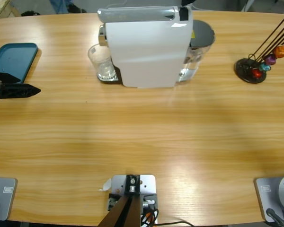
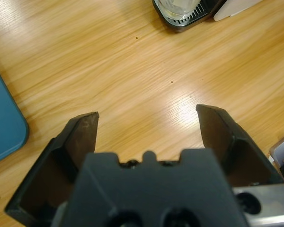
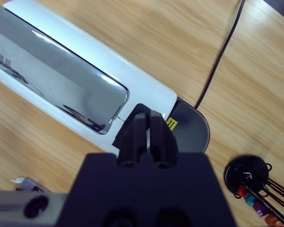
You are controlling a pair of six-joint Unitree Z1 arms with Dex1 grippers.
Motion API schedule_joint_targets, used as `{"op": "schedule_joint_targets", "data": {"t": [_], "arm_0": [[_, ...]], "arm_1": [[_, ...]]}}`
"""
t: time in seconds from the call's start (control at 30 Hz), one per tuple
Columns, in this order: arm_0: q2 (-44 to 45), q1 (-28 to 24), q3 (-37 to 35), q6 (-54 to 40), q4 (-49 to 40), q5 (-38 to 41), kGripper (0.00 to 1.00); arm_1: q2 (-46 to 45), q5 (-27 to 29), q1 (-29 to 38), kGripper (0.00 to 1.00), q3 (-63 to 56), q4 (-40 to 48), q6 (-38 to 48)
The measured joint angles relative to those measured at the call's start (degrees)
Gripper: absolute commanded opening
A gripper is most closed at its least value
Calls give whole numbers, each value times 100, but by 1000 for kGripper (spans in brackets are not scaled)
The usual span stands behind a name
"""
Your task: Pour coffee
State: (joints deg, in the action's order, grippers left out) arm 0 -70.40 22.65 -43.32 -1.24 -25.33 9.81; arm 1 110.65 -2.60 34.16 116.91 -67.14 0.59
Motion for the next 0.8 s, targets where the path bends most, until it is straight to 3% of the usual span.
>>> {"op": "schedule_joint_targets", "data": {"t": [0.4, 0.43, 0.47, 0.5, 0.73, 0.8], "arm_0": [[-14, 0, 0, 0, 0, 0, 895], [-14, 0, 0, 0, 0, 0, 895], [-14, 0, 0, 0, 0, 0, 895], [-14, 0, 0, 0, 0, 0, 895], [-14, 37, 0, 0, 0, 0, 906], [-13, 68, 0, 0, 0, 0, 960]], "arm_1": [[-1, -36, 63, 0, -106, 11, 3], [-1, -36, 63, 281, -107, 13, 3], [-2, -36, 63, 803, -107, 13, 4], [-8, -19, 64, 986, -107, 13, 4], [-241, 401, 122, 1000, 573, -159, -272], [-578, 423, 131, 1000, 603, -216, -299]]}}
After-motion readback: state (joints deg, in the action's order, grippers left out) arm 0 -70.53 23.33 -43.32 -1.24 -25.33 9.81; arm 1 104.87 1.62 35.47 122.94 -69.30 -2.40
